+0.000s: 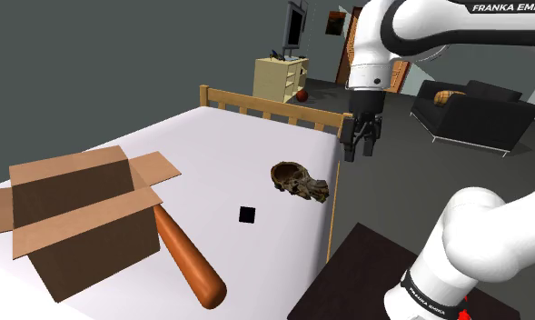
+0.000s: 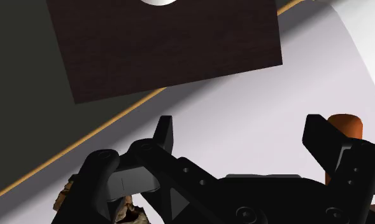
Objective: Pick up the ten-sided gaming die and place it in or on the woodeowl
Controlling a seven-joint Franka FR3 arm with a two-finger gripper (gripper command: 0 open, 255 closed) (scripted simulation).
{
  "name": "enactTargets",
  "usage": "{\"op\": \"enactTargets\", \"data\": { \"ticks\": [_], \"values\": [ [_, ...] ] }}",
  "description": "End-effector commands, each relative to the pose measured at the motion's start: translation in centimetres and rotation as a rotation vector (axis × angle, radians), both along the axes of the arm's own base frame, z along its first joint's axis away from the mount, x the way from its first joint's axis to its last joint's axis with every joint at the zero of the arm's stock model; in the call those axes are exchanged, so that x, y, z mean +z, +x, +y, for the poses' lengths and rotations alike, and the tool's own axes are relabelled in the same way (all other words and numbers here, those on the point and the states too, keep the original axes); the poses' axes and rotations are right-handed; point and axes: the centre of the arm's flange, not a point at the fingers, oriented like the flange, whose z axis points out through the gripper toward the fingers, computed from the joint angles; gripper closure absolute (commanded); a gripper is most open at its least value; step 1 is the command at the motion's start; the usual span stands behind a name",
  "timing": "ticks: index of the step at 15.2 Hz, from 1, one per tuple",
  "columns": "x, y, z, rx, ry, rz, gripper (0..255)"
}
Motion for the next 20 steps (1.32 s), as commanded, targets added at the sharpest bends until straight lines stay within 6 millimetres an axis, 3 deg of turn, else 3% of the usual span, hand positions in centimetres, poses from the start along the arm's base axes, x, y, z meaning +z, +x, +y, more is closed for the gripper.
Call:
{"op": "enactTargets", "data": {
  "ticks": [1, 20],
  "values": [
    [0.0, 0.0, 0.0, 0.0, 0.0, 0.0, 0],
    [-18.7, 15.2, 0.8, -0.003, 0.062, -0.087, 0]
  ]
}}
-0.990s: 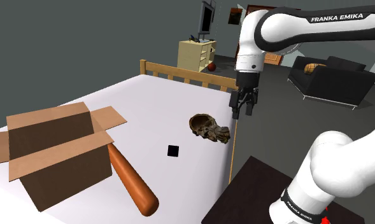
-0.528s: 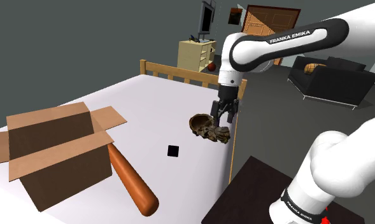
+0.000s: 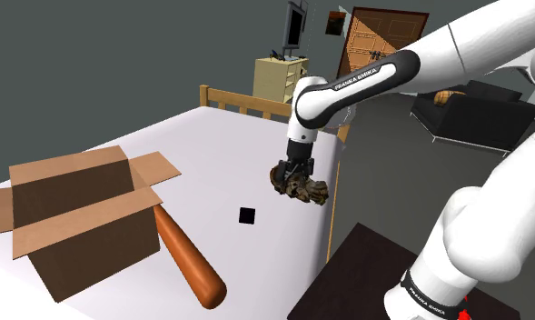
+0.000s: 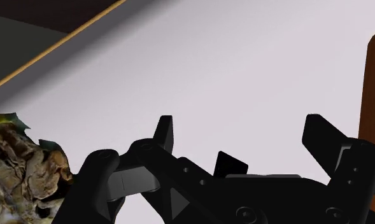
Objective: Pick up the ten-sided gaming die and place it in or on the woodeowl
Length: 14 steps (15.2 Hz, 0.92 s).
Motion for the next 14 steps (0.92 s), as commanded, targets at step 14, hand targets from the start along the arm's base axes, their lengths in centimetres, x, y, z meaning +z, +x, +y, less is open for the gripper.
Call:
{"op": "enactTargets", "data": {
  "ticks": [14],
  "values": [
    [-13.6, 13.0, 1.3, -0.003, 0.049, -0.071, 0]
  ]
}}
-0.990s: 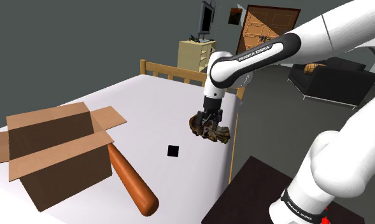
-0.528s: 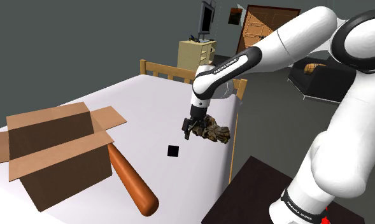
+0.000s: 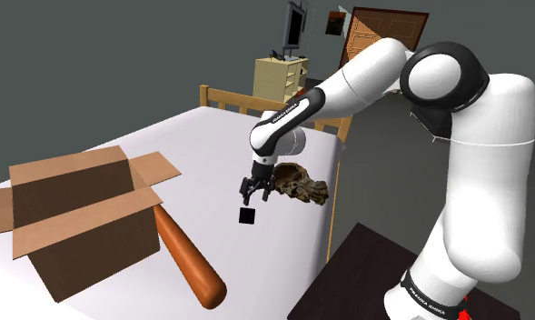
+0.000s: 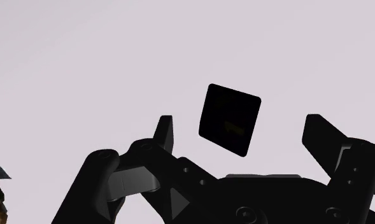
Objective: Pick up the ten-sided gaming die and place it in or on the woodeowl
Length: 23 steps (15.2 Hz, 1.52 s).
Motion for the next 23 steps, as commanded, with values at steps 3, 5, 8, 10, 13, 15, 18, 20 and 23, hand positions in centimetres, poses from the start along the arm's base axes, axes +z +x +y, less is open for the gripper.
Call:
{"op": "enactTargets", "data": {
  "ticks": [3, 5, 8, 10, 13, 15, 18, 20, 23],
  "values": [
    [-3.2, 2.3, 0.4, -0.001, 0.009, -0.013, 0],
    [-4.2, 2.3, 0.7, -0.001, 0.009, -0.013, 0],
    [-5.8, 2.2, 1.1, -0.001, 0.009, -0.013, 0],
    [-6.6, 2.1, 1.3, -0.001, 0.009, -0.013, 0],
    [-6.6, 2.1, 1.3, -0.001, 0.009, -0.013, 0],
    [-6.6, 2.1, 1.3, -0.001, 0.009, -0.013, 0],
    [-6.6, 2.1, 1.3, 0.0, 0.009, -0.013, 255],
    [-6.6, 2.1, 1.3, 0.0, 0.009, -0.013, 255],
    [-6.6, 2.3, 1.4, -0.001, 0.009, -0.013, 255]
  ]
}}
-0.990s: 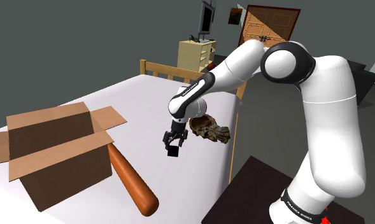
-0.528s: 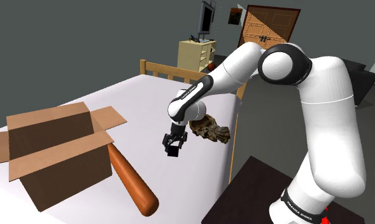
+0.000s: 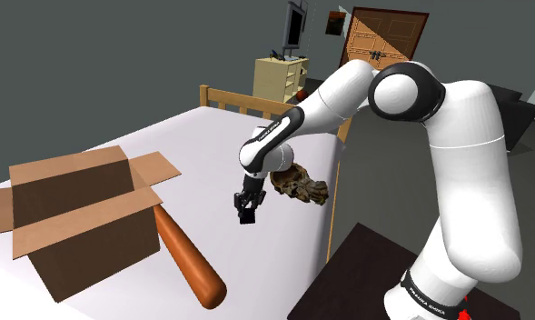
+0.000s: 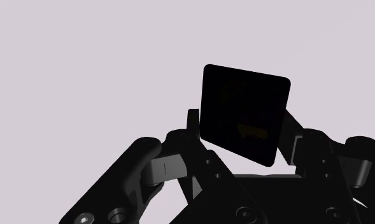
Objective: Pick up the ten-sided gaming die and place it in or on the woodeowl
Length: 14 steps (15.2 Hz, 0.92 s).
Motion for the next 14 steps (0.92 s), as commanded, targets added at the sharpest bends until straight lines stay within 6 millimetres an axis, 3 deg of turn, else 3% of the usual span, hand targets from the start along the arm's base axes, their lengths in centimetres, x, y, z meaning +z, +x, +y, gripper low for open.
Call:
{"op": "enactTargets", "data": {
  "ticks": [1, 4, 14],
  "values": [
    [-0.3, -0.1, 0.1, 0.001, 0.0, 0.006, 255],
    [-0.3, -0.2, 0.0, 0.001, 0.0, 0.006, 255],
    [5.0, -0.2, 0.0, 0.001, 0.0, 0.006, 255]
  ]
}}
